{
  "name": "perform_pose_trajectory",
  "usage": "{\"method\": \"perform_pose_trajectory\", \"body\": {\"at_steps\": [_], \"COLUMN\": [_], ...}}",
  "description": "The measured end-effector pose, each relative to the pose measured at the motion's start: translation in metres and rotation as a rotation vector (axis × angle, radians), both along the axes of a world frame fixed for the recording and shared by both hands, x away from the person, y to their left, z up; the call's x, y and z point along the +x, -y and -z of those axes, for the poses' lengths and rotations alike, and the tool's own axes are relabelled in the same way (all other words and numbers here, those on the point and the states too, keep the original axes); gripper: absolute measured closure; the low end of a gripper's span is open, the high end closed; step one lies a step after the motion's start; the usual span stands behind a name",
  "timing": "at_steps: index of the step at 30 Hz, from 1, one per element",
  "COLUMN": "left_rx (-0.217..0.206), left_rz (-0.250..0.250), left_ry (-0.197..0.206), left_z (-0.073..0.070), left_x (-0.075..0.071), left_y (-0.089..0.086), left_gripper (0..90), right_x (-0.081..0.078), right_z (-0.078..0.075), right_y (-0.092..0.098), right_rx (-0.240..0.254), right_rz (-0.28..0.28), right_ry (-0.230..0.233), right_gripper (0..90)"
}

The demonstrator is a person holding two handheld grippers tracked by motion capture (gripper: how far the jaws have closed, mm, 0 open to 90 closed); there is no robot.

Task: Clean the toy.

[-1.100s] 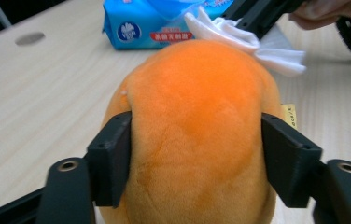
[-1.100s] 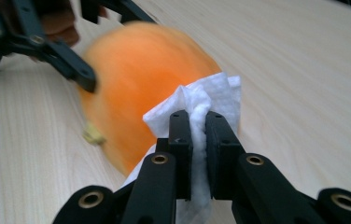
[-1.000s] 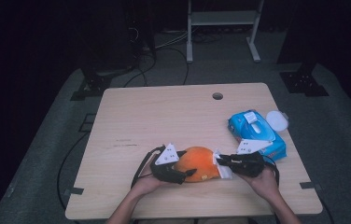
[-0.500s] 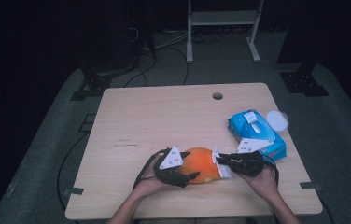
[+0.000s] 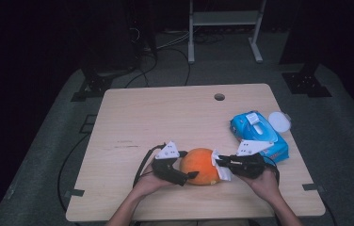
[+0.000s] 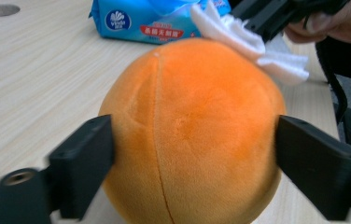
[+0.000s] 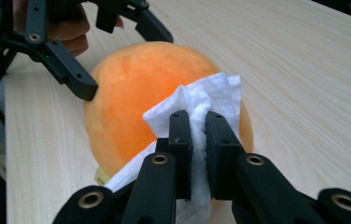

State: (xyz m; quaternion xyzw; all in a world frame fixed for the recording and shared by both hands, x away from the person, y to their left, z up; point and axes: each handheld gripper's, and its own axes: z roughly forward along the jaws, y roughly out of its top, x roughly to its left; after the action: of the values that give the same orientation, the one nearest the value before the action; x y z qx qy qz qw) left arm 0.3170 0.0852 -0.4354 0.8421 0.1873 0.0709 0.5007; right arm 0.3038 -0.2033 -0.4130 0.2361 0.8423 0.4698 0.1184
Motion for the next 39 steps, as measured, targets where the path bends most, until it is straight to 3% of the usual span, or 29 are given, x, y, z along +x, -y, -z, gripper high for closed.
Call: {"method": "perform_pose_trajectory", "body": {"at_steps": [2, 5, 7, 8, 10, 12, 13, 14, 18, 21, 22, 24, 27, 29, 31, 34, 37, 39], "left_rx": [0.021, 0.064, 0.088, 0.078, 0.043, 0.034, 0.017, 0.006, 0.023, 0.063, 0.064, 0.044, 0.031, 0.018, 0.012, 0.042, 0.058, 0.086], "left_rz": [0.003, 0.037, 0.046, 0.044, 0.015, -0.014, -0.009, -0.002, -0.003, 0.022, 0.025, 0.023, -0.016, -0.004, -0.011, -0.007, 0.016, 0.022], "left_ry": [0.034, 0.123, 0.156, 0.154, 0.108, 0.043, 0.011, 0.009, 0.081, 0.147, 0.153, 0.13, 0.028, -0.035, 0.004, 0.074, 0.118, 0.151], "left_z": [-0.002, -0.006, -0.008, -0.008, -0.008, -0.006, -0.003, -0.002, -0.007, -0.012, -0.012, -0.011, -0.007, -0.002, 0.0, -0.005, -0.009, -0.01], "left_x": [-0.003, -0.013, -0.016, -0.015, -0.01, -0.004, -0.001, -0.002, -0.008, -0.017, -0.018, -0.016, -0.007, -0.002, -0.004, -0.011, -0.018, -0.023], "left_y": [0.004, 0.015, 0.019, 0.017, 0.013, 0.009, 0.008, 0.008, 0.015, 0.023, 0.023, 0.02, 0.015, 0.013, 0.014, 0.021, 0.027, 0.031], "left_gripper": [23.5, 25.6, 25.2, 23.6, 15.8, 8.5, 8.7, 13.3, 26.4, 27.9, 27.0, 21.1, 9.5, 11.6, 22.5, 29.4, 32.0, 32.1], "right_x": [-0.004, -0.012, -0.015, -0.015, -0.01, -0.006, -0.005, -0.004, -0.011, -0.019, -0.022, -0.022, -0.016, -0.014, -0.013, -0.02, -0.028, -0.034], "right_z": [-0.004, -0.011, -0.014, -0.014, -0.012, -0.009, -0.008, -0.008, -0.013, -0.019, -0.021, -0.021, -0.016, -0.015, -0.018, -0.022, -0.026, -0.025], "right_y": [-0.006, -0.02, -0.027, -0.027, -0.018, -0.009, -0.006, -0.002, -0.009, -0.023, -0.026, -0.025, -0.015, -0.009, -0.008, -0.016, -0.029, -0.04], "right_rx": [-0.007, 0.023, -0.006, -0.019, -0.005, -0.02, -0.012, -0.008, -0.017, -0.016, -0.028, -0.05, -0.046, -0.028, -0.034, -0.052, -0.022, -0.043], "right_rz": [-0.005, -0.062, -0.082, -0.082, -0.06, -0.021, -0.012, 0.001, -0.004, -0.051, -0.057, -0.057, -0.024, -0.011, 0.003, -0.005, -0.063, -0.096], "right_ry": [0.019, 0.046, 0.076, 0.08, 0.065, 0.061, 0.051, 0.049, 0.078, 0.115, 0.122, 0.129, 0.11, 0.1, 0.101, 0.13, 0.135, 0.152], "right_gripper": [81.2, 81.2, 81.2, 81.2, 81.2, 81.2, 81.2, 81.2, 81.2, 81.2, 81.2, 81.3, 81.2, 81.2, 81.3, 81.2, 81.2, 81.3]}}
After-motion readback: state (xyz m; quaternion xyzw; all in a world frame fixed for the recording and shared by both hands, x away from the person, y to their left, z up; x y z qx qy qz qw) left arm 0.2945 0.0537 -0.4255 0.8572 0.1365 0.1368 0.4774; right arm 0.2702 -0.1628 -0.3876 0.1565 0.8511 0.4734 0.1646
